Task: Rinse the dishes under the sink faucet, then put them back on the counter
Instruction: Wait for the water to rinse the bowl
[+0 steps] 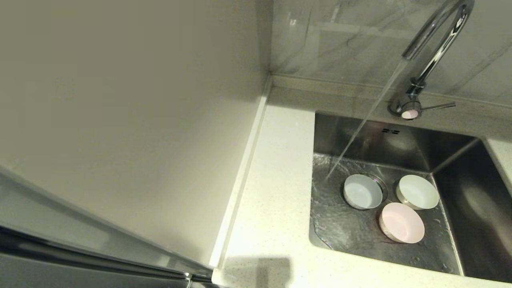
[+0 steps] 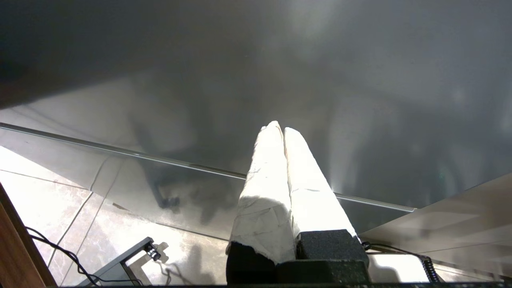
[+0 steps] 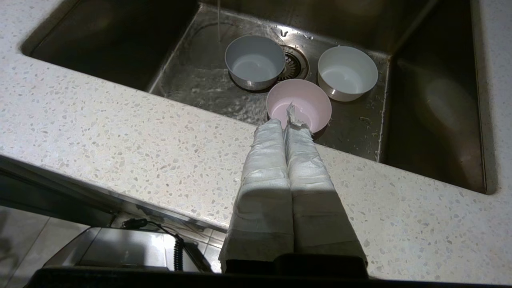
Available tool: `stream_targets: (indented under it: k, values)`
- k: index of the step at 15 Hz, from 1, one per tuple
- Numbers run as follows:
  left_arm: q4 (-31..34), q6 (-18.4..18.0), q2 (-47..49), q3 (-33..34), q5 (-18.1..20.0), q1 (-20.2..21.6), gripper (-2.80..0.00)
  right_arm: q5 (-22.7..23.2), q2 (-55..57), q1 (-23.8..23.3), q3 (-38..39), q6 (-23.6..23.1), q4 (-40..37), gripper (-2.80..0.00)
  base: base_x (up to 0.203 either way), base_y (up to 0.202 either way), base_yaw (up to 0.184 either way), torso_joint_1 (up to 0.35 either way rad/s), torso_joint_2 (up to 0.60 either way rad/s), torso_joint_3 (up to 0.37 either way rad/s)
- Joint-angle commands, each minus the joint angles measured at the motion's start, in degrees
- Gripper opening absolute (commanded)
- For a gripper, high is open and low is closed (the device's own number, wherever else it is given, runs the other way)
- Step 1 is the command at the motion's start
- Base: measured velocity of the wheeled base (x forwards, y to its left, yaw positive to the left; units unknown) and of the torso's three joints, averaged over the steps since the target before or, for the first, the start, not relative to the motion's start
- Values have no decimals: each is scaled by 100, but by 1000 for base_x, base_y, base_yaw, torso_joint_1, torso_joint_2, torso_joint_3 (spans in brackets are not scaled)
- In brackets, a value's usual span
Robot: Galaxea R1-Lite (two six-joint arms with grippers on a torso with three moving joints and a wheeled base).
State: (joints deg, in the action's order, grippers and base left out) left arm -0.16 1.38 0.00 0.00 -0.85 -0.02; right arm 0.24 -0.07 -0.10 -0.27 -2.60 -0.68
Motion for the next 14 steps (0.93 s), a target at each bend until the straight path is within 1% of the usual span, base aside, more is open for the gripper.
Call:
stream_targets:
  k: [1,14]
  values:
    - [-2,3,-18,0,-3,-4,-280,3,7,1,0,0,-2,-280,0,0,0,0,0,0]
    - [-2,3,-26,0,-4,2,-280,3,7,1,0,-2,-2,-280,0,0,0,0,0,0]
